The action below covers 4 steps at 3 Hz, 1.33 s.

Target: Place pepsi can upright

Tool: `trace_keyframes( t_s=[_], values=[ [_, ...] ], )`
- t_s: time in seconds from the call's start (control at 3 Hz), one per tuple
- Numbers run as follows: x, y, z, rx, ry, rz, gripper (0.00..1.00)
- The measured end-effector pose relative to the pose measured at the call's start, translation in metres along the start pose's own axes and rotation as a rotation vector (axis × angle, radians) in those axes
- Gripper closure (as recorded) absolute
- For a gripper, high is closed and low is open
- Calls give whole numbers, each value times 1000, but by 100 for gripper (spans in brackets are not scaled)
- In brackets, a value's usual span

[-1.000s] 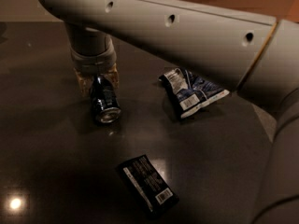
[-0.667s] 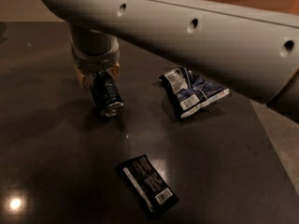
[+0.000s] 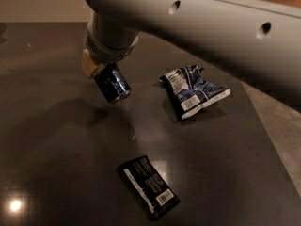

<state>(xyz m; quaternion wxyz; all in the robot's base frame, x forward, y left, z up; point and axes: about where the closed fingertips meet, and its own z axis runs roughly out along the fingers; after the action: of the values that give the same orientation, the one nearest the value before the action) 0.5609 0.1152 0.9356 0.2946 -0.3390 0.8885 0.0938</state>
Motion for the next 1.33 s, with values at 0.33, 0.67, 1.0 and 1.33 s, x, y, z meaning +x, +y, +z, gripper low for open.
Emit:
trace_keyframes(
  t_s=[0.33,0.67,1.0,1.33],
  values=[
    [-10,-8,-11,-74,-115,-46,100],
    [-19,-15,-19,-153,-219,-76,100],
    [-24,-18,-21,-207,-307,-123,100],
    [-24,-17,-22,-254,-387,-188,100]
  ],
)
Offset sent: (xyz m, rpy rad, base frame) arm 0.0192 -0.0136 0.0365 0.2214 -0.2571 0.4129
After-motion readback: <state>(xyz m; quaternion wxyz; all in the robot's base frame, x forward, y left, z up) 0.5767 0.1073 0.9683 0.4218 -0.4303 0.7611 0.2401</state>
